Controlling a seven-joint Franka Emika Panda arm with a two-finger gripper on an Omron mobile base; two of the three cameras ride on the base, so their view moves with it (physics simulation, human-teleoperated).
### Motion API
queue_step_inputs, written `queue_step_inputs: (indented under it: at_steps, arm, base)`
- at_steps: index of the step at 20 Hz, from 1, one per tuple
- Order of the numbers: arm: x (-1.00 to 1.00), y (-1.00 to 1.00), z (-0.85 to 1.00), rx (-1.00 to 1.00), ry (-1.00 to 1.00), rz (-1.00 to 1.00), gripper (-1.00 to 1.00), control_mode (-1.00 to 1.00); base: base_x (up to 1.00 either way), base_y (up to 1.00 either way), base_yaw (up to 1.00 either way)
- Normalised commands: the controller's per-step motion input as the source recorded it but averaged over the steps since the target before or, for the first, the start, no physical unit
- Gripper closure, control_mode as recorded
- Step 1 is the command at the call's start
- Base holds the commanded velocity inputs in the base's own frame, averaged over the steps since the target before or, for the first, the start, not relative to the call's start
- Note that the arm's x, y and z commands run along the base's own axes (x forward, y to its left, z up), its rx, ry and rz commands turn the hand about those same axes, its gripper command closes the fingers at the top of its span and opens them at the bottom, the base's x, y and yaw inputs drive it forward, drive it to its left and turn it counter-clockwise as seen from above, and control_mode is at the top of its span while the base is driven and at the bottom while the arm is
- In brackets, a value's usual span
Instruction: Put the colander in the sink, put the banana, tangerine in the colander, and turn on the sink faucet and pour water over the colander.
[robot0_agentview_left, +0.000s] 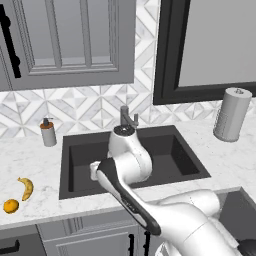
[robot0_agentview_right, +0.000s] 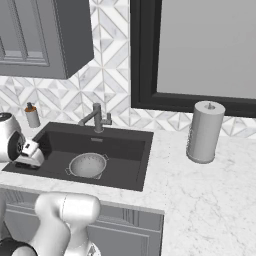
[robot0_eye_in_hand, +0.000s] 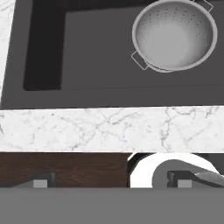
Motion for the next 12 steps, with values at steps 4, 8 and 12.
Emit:
queue_step_inputs:
  at_steps: [4,8,12]
  arm:
    - [0.27,1.0,0.2,-0.12,0.0,0.0,-1.0,-1.0]
    - [0.4,1.0,0.09,-0.03,0.0,0.0,-1.0,-1.0]
    - [0.37,1.0,0.04,0.0,0.0,0.0,-1.0,-1.0]
  base:
    - [0.0,0.0,0.0]
    - [0.0,0.0,0.0]
    - [0.0,0.0,0.0]
